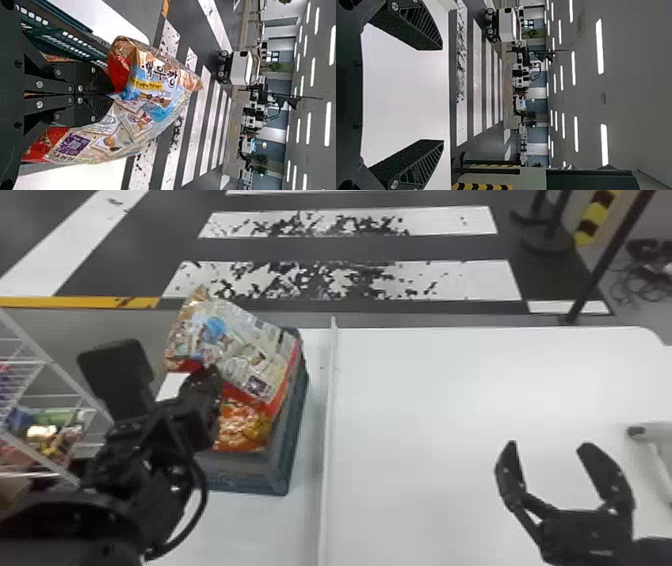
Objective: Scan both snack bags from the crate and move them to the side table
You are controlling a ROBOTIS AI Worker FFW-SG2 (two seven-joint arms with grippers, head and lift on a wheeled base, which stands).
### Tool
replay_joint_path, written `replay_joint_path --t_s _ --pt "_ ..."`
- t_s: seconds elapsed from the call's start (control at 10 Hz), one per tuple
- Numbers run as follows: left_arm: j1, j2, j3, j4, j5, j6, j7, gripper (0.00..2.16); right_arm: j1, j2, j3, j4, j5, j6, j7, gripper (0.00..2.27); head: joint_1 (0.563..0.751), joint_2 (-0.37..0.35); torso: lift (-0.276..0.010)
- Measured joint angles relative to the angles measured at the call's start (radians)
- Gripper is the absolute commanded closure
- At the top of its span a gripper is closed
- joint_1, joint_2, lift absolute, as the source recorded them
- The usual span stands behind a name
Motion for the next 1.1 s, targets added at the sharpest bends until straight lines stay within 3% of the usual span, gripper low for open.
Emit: replay_joint_path --t_s 0.2,0.5,0.8,1.1 --pt "0.003 0.0 0.019 -0.01 0.1 0.002 0.009 2.14 -0.001 0.0 0.003 0.0 0.0 0.0 0.0 0.09 0.695 0.079 -0.075" --pt "-0.013 0.0 -0.027 0.022 0.165 -0.004 -0.009 2.14 -0.002 0.001 0.002 0.0 0.0 -0.002 -0.001 0.09 0.695 0.028 -0.075" --pt "-0.064 0.0 -0.132 0.192 0.196 -0.106 -0.054 2.14 -0.001 0.003 -0.002 0.0 -0.001 -0.005 -0.003 0.09 0.695 -0.072 -0.075" --pt "-0.123 0.0 -0.277 0.405 0.152 -0.264 -0.09 2.14 0.0 0.003 -0.01 -0.001 -0.002 -0.007 -0.003 0.09 0.695 -0.159 -0.075"
